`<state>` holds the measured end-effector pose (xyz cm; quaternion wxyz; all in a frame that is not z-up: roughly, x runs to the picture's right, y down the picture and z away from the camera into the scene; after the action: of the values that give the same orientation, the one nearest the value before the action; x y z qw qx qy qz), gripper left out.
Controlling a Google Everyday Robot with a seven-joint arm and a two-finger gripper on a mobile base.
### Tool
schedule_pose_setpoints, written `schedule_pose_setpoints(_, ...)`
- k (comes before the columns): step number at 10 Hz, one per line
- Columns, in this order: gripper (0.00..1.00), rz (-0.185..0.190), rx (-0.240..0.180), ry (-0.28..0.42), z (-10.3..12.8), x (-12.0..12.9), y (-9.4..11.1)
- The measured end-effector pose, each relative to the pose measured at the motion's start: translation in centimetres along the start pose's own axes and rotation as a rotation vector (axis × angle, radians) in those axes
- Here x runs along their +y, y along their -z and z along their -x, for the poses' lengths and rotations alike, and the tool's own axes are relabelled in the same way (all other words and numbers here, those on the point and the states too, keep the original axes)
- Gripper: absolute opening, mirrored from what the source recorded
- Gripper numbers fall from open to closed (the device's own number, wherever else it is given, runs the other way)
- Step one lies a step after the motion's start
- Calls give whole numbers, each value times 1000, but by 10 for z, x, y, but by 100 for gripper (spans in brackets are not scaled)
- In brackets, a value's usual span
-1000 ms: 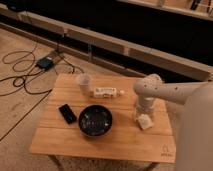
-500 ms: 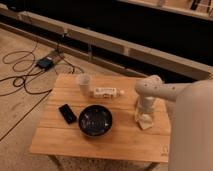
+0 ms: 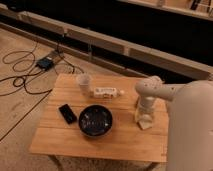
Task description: Place the white sponge in the ceramic cup
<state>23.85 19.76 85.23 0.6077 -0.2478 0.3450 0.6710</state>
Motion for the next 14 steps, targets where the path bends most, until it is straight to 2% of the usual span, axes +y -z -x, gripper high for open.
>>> schedule_pose_setpoints(4,6,17,16,11,1,7,-1)
schedule_pose_setpoints(5,2,24,14,11,2,9,1)
schedule_pose_setpoints(11,0,65,-38,25,7,35,39)
schedule_pose_setpoints(14,0,92,-88,49,9,56,64)
